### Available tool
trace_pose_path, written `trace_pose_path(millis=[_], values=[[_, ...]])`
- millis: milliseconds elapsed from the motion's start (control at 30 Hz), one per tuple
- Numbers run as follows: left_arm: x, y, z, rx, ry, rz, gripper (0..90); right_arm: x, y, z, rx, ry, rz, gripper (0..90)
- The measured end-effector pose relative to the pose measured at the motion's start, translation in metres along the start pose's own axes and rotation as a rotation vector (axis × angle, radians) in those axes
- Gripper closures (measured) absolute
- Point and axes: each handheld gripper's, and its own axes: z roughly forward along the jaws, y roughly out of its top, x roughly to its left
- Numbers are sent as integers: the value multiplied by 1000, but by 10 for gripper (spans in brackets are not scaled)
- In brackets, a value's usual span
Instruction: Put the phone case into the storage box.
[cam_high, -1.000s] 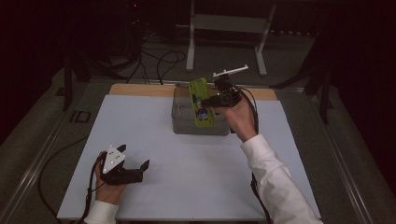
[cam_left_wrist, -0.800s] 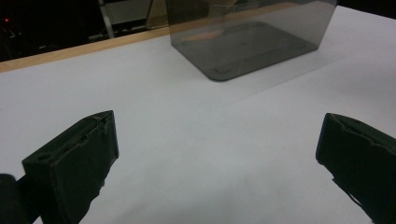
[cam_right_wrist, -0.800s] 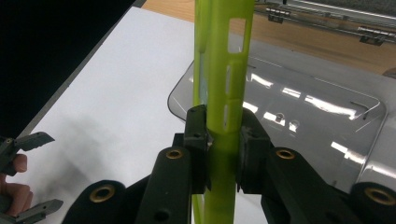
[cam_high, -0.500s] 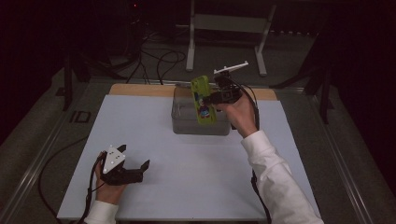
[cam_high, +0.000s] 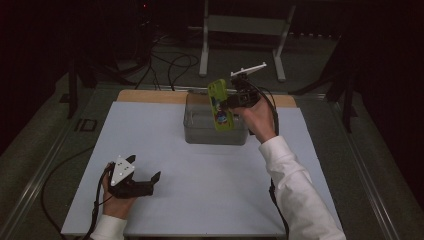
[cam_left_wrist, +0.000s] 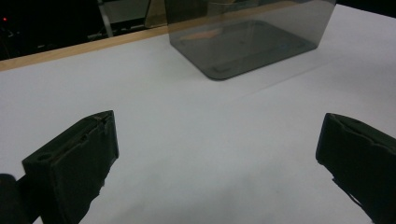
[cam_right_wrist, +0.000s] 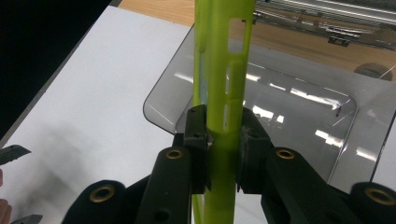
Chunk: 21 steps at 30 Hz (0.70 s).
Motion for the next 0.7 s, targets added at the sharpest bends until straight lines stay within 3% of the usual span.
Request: trace_pose_path(millis=[700], values=[[0,0,0,-1,-1,1,0,-8,10,4,30,-39,28,776]])
